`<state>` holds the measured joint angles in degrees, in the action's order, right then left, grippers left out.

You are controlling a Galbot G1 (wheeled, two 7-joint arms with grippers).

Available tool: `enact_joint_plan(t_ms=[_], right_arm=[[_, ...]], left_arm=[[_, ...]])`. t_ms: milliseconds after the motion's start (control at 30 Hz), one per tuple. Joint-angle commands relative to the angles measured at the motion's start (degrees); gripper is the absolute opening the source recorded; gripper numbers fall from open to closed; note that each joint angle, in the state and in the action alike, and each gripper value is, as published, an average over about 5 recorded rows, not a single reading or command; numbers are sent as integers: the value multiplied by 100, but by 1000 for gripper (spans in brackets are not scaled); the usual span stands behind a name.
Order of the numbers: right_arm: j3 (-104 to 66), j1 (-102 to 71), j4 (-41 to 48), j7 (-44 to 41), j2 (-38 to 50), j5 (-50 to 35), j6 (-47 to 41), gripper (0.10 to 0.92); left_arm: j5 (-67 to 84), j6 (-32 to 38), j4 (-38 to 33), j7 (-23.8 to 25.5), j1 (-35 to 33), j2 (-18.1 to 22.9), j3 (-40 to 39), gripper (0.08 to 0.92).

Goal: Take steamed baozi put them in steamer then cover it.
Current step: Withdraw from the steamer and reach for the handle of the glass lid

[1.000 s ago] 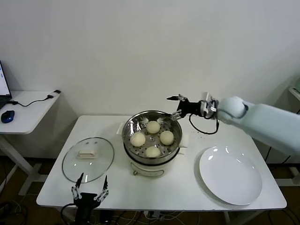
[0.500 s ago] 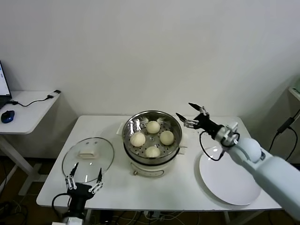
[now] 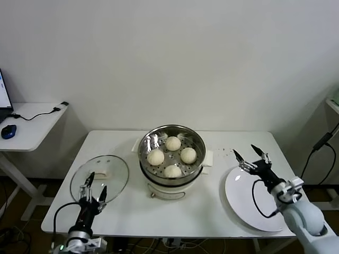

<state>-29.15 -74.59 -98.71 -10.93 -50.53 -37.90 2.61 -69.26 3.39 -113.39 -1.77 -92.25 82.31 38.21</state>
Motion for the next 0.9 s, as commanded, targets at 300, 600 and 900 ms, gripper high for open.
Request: enact_joint_plan(t_ms=[300, 600, 900], right_arm=[[-1034, -1175, 87, -65, -688, 867, -51, 823], [-1046, -1175, 168, -69, -764, 1044, 37, 823], [-982, -1087, 276, -108, -821, 1191, 98, 823]], left_arm=[[-2007, -725, 2802, -477, 2144, -416, -373, 823], [-2208, -1017, 3693, -505, 2784, -421, -366, 823], [-1971, -1135, 3949, -724, 3042, -401, -455, 823]])
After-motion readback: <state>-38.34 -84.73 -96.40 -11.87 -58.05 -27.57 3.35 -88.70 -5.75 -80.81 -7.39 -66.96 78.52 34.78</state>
